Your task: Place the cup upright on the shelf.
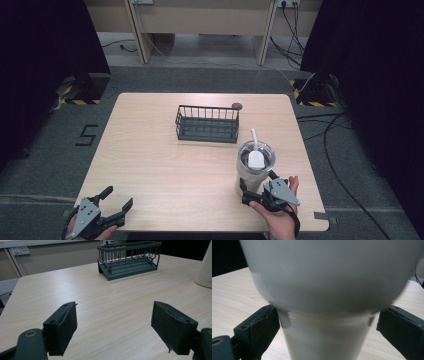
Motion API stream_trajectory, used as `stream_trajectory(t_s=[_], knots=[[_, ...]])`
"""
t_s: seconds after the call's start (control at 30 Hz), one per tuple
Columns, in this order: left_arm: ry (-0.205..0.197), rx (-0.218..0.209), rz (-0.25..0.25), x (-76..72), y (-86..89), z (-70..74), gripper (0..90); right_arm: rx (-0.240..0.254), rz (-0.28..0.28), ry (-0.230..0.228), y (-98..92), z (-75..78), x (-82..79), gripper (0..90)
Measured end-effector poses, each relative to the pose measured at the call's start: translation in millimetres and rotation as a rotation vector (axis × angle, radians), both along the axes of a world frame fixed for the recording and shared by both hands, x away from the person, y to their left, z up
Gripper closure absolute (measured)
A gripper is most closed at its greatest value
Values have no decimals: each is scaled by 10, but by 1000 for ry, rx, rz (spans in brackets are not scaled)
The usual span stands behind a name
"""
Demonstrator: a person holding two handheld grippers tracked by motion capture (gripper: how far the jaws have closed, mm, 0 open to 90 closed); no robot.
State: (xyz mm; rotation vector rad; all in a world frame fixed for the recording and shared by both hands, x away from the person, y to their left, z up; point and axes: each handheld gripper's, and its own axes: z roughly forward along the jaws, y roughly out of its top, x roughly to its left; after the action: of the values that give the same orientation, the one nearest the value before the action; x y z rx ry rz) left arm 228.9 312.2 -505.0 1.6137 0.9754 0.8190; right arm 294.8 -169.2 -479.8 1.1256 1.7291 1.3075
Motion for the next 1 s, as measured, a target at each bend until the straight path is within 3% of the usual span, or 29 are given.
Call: stream_trajectory(t_s=[0.4, 1.0], knots=[[-2, 3, -10, -4, -5, 0, 203, 1, 4, 1, 101, -87, 178, 94], [-7, 6, -10, -4, -3, 3, 213, 11, 10, 9, 103, -69, 221, 102]])
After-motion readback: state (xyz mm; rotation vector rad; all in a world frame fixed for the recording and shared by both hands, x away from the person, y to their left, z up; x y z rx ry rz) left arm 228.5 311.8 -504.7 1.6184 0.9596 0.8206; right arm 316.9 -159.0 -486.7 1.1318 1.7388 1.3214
